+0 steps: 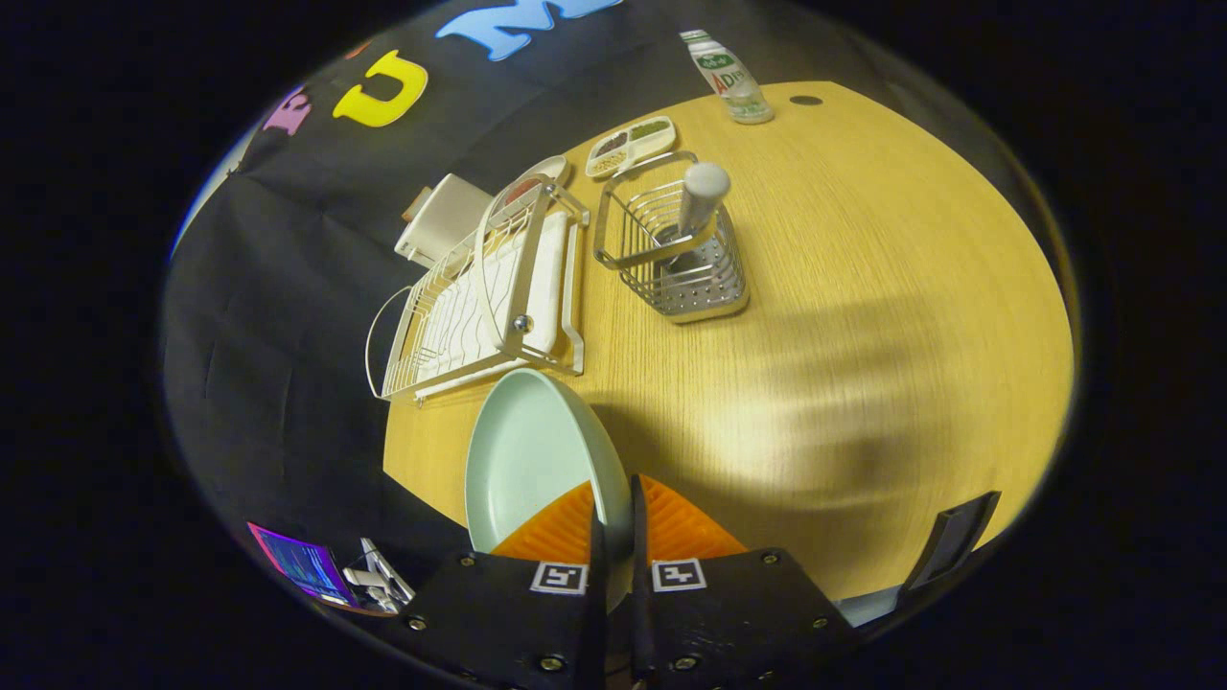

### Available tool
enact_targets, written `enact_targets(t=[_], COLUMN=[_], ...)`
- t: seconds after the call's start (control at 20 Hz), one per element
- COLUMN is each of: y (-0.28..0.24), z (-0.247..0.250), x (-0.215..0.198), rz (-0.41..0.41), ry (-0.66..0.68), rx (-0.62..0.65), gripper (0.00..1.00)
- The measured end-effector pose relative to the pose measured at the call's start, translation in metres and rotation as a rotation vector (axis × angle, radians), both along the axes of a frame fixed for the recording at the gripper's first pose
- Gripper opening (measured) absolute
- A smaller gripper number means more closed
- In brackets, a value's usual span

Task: Take the plate from the dish rack, then take the spoon from the basket and place it into the plate.

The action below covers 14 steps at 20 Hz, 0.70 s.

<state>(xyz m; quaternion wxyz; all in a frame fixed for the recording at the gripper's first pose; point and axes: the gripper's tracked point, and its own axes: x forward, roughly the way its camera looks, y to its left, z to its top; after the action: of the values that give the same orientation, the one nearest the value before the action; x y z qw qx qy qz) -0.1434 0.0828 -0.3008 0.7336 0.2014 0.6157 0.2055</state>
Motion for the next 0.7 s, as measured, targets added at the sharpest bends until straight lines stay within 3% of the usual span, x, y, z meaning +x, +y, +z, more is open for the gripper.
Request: enact_targets(t=[0.25,0.5,0.7], y=[-0.022,-0.03,-0.049], z=[-0.03,-0.039,-0.028], x=[0.005,0.008,0.026], rz=[-0.089,-0.07,0.008], ry=[0.055,0.039,-0.162], rx=[-0.002,-0.038,-0.19], gripper=[0.1,0.1,0.27])
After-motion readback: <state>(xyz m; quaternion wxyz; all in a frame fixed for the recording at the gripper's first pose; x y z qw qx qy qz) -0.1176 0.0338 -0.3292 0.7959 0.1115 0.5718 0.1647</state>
